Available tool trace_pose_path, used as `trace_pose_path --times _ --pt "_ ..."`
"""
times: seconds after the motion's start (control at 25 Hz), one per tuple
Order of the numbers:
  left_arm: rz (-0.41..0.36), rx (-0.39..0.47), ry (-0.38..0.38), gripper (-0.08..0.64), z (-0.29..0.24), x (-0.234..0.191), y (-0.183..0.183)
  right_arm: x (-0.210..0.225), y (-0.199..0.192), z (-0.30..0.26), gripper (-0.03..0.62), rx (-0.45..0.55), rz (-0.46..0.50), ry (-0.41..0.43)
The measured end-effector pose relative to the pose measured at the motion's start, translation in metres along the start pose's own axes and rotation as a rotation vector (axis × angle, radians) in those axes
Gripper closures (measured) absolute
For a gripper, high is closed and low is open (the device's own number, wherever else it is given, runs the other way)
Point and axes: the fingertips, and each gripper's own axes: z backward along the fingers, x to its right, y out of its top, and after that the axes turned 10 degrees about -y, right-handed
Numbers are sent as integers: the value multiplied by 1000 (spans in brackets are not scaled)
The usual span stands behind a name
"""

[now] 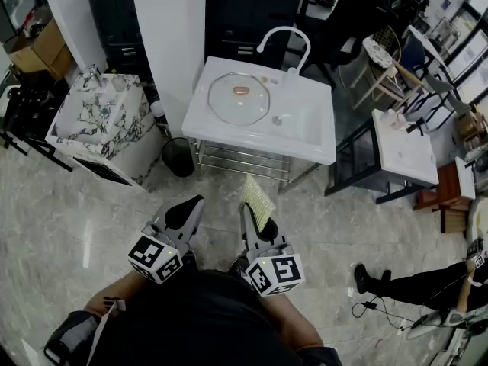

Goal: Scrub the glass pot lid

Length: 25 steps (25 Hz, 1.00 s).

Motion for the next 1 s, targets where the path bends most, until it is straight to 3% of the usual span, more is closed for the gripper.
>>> trace_pose_path --times 0.64,0.8,1.0 --pt "0 11 -12 560 7 -25 4 -18 -9 -21 526 -1 -23 14" --pt "-4 18 -4 560 25 -43 11 -39 -9 -31 526 14 -51 16" --pt "27 19 -3 560 53 -74 6 -76 -37 -46 526 -41 -32 11"
